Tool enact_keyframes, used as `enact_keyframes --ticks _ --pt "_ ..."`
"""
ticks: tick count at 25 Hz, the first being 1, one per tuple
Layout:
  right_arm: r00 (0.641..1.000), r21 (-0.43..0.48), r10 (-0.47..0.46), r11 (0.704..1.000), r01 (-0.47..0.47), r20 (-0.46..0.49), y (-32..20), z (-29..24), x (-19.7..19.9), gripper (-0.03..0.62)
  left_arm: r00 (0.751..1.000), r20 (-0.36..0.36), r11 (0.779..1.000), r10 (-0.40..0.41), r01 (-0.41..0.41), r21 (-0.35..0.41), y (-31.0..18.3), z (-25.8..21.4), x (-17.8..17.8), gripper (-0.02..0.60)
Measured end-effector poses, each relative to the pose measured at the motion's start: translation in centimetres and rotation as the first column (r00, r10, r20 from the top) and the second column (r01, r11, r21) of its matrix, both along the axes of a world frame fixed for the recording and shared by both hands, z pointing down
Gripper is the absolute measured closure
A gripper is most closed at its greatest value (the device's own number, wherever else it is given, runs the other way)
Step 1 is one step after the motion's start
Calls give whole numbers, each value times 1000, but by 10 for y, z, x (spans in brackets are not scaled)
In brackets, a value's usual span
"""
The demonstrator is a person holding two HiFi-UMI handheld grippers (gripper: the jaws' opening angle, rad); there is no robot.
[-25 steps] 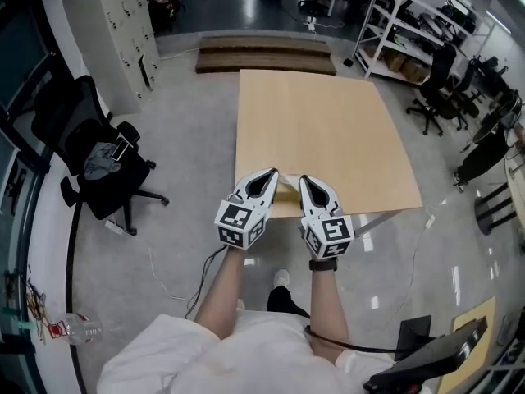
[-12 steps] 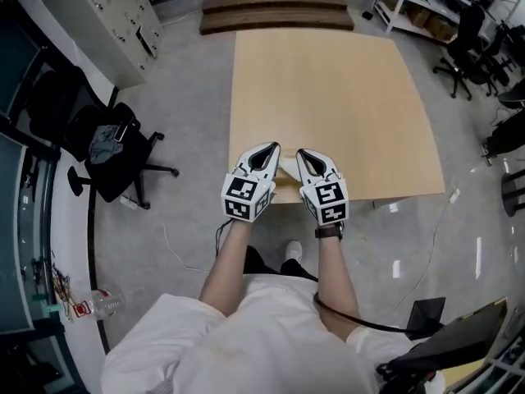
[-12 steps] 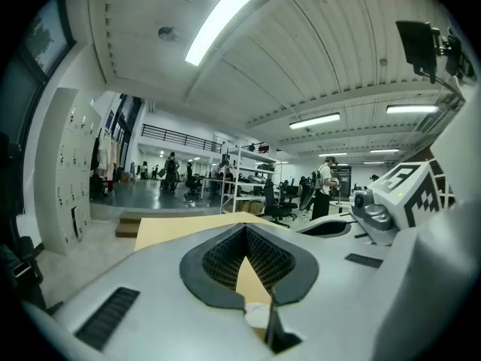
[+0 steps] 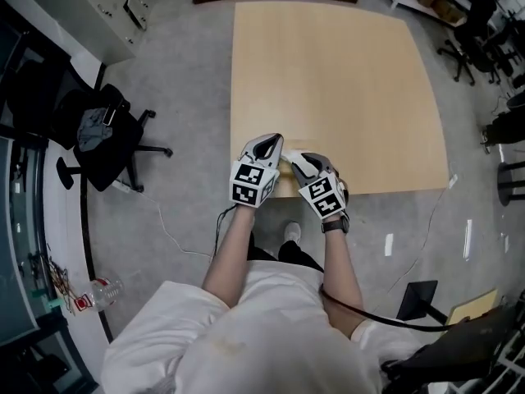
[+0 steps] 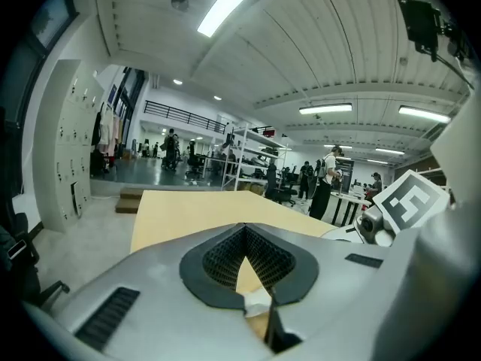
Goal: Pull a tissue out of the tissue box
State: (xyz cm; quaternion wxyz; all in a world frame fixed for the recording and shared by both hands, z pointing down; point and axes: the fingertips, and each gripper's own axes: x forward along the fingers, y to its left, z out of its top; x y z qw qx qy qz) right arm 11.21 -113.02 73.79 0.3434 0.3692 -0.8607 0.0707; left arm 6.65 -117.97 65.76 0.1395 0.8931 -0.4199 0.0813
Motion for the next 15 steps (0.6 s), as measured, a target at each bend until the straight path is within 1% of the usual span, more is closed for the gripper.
enact_keyframes --ticks 2,6,9,10,12,13,15 --pt "998 -26 -19 1000 17 -54 -2 13 -6 453 1000 -3 1000 -3 3 -12 -6 4 -7 583" --pt "986 -65 -17 998 7 -164 -1 36 -7 453 1000 7 999 -6 6 -40 -11 16 -20 583" --pt "967 -88 -37 996 16 -253 -2 51 -3 455 1000 14 999 -1 1 -39 -15 15 -23 583" --pt "962 -88 -36 996 13 -271 -3 53 0 473 1000 18 999 5 -5 -36 -16 14 -22 583" --pt "962 -76 -7 997 -15 -272 -6 54 5 569 1000 21 999 14 -13 -31 -18 13 -19 583" --pt "967 -69 16 997 -35 -254 -8 51 6 591 1000 21 999 16 -16 -27 -19 11 -18 582" --pt "977 -49 51 997 -63 -209 -13 42 6 591 1000 20 1000 20 -20 -14 -19 6 -19 583"
